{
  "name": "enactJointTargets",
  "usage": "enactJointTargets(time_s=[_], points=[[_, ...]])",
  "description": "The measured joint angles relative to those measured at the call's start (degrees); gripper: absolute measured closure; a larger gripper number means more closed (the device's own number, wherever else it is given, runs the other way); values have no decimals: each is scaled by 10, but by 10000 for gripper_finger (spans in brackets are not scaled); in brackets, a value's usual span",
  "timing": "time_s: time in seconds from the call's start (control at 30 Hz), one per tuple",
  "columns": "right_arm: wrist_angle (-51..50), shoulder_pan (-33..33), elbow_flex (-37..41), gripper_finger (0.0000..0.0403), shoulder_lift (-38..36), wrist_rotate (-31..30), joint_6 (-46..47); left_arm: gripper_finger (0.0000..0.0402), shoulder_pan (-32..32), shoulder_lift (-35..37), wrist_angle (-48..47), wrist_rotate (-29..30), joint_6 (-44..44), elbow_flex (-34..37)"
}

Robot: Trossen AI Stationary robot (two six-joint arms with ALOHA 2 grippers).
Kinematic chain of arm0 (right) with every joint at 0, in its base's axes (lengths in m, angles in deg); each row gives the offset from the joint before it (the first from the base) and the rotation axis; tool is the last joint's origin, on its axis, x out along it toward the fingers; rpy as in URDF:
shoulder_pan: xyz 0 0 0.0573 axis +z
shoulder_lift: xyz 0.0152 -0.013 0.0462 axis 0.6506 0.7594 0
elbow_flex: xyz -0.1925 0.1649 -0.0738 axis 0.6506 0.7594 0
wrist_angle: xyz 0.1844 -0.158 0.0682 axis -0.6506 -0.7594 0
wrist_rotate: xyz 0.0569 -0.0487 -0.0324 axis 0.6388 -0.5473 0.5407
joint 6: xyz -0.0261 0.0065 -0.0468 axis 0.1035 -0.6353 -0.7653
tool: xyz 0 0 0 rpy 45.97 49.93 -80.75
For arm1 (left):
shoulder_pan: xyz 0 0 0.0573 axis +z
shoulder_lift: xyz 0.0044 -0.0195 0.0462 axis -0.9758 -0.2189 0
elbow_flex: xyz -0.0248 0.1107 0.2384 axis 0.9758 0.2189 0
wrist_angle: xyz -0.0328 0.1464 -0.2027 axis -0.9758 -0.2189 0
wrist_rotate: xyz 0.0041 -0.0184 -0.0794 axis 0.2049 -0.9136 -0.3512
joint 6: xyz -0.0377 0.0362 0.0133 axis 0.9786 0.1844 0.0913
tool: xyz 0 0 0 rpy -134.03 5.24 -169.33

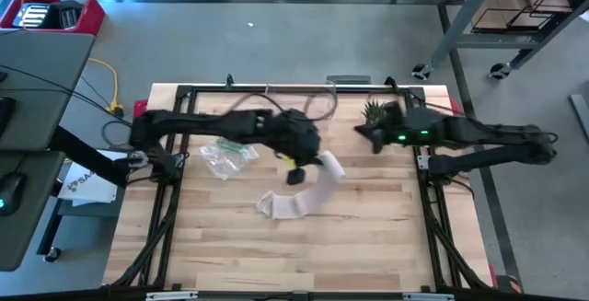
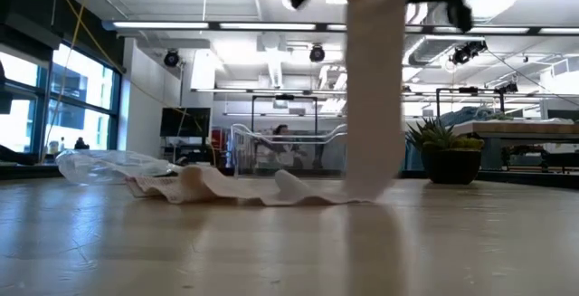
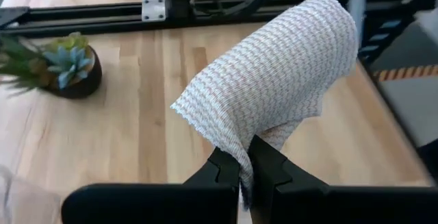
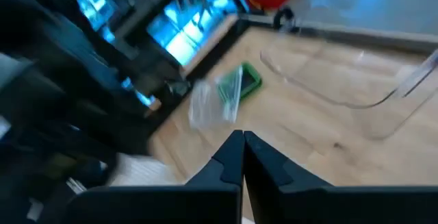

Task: Roll bandage
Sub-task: Roll the bandage

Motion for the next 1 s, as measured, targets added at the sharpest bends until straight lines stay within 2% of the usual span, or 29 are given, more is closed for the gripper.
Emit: enactJointTargets(time_s=[0.17,0.4,0.67,0.87,1.0], points=[[-47,26,0,403,-75,-46,14,401,9,-90,92,-18,-51,0],[-78,49,0,403,-95,-64,42,401,8,-195,171,-62,-106,-4],[-82,54,0,403,-80,-64,47,398,1,-275,192,-60,-145,-85],[-81,54,0,403,-82,-64,51,380,0,-335,198,-1,-153,-169],[-81,54,0,403,-81,-66,57,358,1,-383,190,6,-153,-224]])
